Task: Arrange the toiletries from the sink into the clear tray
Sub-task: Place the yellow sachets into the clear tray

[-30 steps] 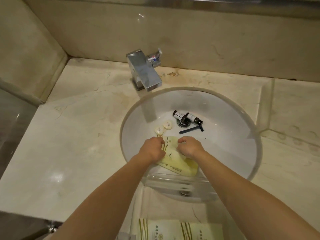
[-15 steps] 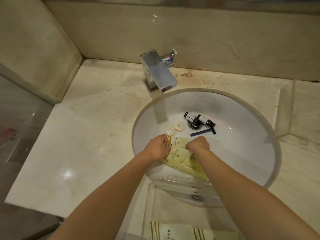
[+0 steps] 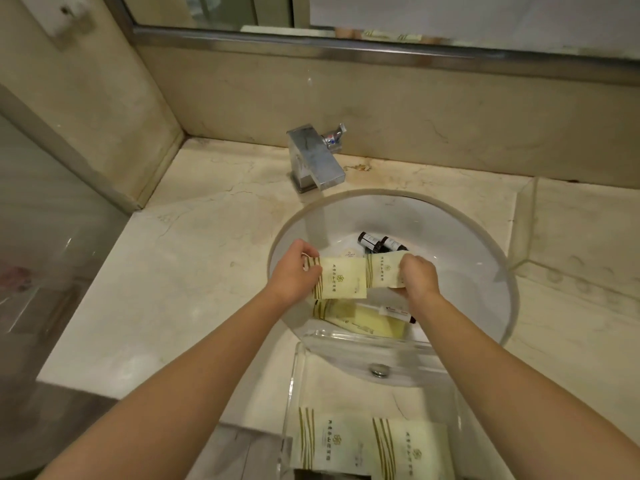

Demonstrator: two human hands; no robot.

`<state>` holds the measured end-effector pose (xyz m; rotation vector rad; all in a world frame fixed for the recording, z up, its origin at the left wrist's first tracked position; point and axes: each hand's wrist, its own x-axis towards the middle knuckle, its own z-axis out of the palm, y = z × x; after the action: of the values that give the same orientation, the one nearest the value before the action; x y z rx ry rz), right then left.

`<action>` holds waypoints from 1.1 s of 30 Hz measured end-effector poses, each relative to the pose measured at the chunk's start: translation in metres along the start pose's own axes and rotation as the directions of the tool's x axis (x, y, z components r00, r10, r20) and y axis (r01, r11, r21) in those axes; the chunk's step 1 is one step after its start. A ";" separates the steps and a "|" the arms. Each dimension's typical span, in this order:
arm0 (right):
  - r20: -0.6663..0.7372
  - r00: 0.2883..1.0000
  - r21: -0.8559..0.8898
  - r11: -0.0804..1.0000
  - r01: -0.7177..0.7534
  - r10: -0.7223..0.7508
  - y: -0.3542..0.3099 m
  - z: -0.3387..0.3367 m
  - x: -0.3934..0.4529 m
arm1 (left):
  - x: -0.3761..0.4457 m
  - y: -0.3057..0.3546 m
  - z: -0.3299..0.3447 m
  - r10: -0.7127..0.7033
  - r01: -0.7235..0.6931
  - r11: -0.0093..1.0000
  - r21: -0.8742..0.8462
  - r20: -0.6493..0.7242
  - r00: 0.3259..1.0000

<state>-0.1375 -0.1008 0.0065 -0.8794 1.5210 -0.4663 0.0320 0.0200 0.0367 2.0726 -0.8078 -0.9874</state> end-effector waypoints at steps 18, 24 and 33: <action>0.213 0.949 -0.039 0.969 0.246 -0.232 0.034 -0.085 -0.113 | -0.099 0.011 -0.016 0.085 -0.164 0.969 0.185 0.374 0.924; 0.282 0.936 -0.437 0.840 0.322 -0.212 0.063 -0.098 -0.141 | -0.122 -0.002 -0.006 -0.023 -0.306 0.858 0.413 0.625 0.780; 0.332 0.923 -0.775 0.501 0.385 -0.196 0.098 -0.107 -0.157 | -0.135 -0.026 0.013 -0.033 -0.501 0.625 0.598 0.662 0.749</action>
<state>-0.2732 0.0572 0.0547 -1.9114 1.3692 0.1807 -0.0426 0.1337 0.0628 2.1466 -2.1333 -1.3437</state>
